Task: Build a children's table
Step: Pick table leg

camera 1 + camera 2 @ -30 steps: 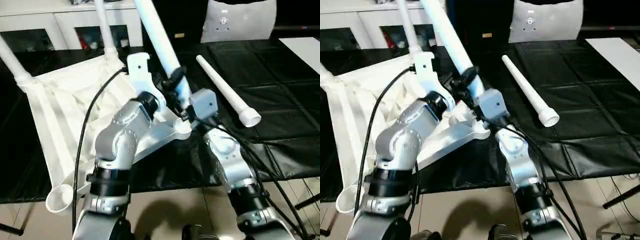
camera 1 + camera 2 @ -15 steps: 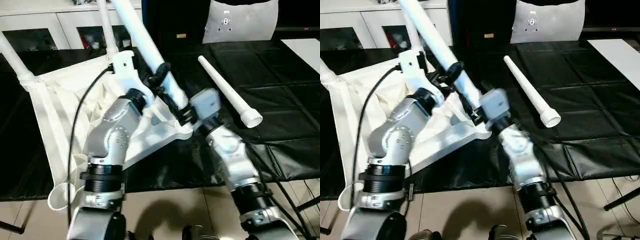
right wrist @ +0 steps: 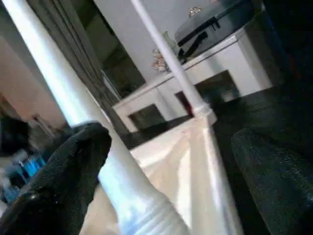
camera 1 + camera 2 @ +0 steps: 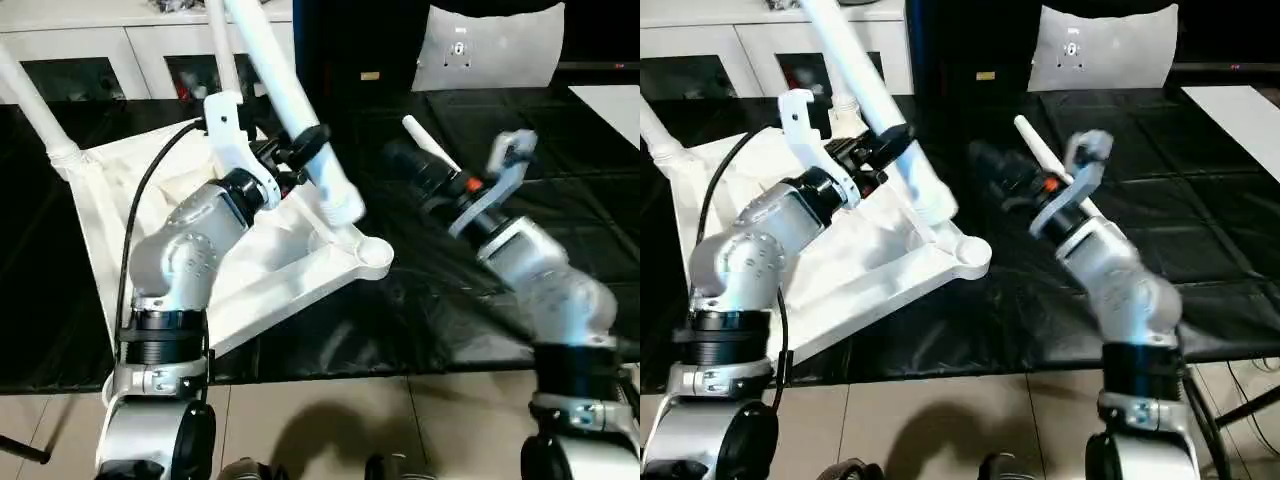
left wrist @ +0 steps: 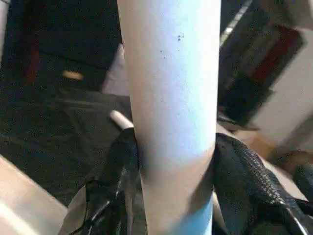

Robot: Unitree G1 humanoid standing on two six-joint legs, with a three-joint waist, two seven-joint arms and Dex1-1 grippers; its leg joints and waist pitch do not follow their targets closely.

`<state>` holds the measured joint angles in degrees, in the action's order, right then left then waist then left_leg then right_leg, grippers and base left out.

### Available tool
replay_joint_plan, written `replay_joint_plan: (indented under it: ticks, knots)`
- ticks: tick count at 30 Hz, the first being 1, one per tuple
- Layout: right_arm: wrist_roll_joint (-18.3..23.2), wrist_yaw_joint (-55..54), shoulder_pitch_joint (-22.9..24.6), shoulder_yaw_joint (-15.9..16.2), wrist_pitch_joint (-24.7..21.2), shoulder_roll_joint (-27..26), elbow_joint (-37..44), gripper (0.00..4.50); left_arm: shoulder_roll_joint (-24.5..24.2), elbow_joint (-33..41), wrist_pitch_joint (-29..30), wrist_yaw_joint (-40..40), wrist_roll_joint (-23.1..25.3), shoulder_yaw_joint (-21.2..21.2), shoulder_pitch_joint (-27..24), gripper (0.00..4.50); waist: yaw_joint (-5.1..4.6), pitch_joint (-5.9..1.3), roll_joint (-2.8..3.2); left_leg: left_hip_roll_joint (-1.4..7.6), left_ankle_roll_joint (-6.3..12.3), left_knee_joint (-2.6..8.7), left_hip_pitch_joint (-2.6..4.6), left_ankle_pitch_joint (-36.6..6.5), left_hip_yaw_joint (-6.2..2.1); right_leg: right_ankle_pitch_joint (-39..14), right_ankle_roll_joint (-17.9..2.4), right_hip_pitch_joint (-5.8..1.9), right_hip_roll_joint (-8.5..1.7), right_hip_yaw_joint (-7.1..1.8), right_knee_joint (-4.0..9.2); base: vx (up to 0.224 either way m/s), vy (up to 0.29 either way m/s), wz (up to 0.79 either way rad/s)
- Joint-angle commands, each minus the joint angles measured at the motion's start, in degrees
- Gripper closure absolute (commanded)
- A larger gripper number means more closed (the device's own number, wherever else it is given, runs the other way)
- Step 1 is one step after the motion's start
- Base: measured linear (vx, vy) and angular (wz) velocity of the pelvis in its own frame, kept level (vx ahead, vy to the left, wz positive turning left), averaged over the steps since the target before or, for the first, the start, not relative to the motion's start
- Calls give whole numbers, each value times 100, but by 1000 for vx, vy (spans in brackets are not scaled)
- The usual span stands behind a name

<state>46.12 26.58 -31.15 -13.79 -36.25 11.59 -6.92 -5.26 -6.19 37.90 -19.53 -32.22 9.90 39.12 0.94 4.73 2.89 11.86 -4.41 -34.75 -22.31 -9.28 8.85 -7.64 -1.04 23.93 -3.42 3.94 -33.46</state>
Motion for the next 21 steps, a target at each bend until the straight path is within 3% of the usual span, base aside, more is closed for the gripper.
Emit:
replay_joint_plan:
  ticks: [1, 7, 10, 15, 21]
  knots:
    - [125, -7, -67, -59, -226, 102, 85, 0, -144, 6, 158, -212, -149, 70, 149, 255, 48, -551, -98, -44, 387, 309, 51, -850, 78, -2047, -718, -359, -264, -128, 418, 0, 0, 0]
    - [-9, 332, -72, 91, -451, 365, 291, 0, -438, 47, 347, -765, -285, -90, 191, 255, 119, -540, -98, -41, 332, 314, 79, -866, 91, -2206, -666, -343, -263, -129, 435, 0, 0, 0]
    - [-149, 771, -77, 334, -299, 662, 377, 0, -789, 87, 305, -1333, -134, -459, 203, 255, 142, -512, -107, -27, 312, 334, 86, -925, 84, -2362, -539, -324, -268, -138, 444, 0, 0, 0]
    - [-494, 1832, -135, 889, -92, 1229, 321, 0, -1224, 127, -55, -2504, -30, -911, 228, 255, 153, -490, -118, -30, 294, 342, 81, -1036, 84, -2491, -513, -327, -280, -141, 463, 0, 0, 0]
    - [-486, 3117, -267, 1231, -160, 1733, 196, 0, -1477, 112, -372, -3806, -287, -1051, 262, 255, 154, -475, -139, -17, 386, 340, 68, -991, 87, -2373, -683, -343, -293, -157, 429, 0, 0, 0]
